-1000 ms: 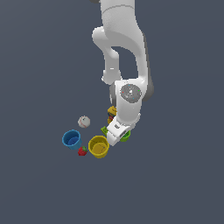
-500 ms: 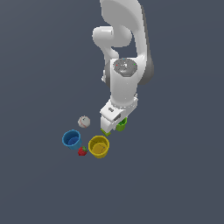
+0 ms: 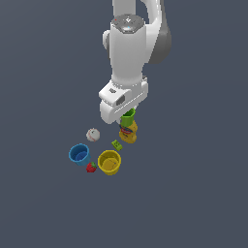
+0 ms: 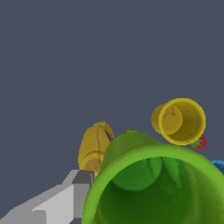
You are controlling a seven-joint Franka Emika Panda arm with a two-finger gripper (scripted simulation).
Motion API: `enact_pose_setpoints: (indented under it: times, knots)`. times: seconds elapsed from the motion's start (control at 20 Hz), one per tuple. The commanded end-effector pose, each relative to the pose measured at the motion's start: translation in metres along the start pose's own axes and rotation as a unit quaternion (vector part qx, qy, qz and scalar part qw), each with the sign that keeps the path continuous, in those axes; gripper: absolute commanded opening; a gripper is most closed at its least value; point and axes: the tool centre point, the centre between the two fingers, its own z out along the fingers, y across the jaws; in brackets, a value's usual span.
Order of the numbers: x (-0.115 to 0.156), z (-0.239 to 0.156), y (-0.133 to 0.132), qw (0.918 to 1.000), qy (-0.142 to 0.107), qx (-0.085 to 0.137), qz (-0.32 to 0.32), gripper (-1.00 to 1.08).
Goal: Pick up a designated object from a clutter of objects.
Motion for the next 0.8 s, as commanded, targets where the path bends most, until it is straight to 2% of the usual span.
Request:
enact_pose_setpoints:
  times: [0.0,0.4,0.75]
  knots:
    - [-0.011,-0.026,-0.001,1.0,0.001,0.0,0.0,-1.0]
    - [-0.039,-0.095,0.0,1.0,0.001,0.0,0.0,-1.0]
    - [-0.054,-0.133,0.002,1.0,0.0,0.0,0.0,-1.0]
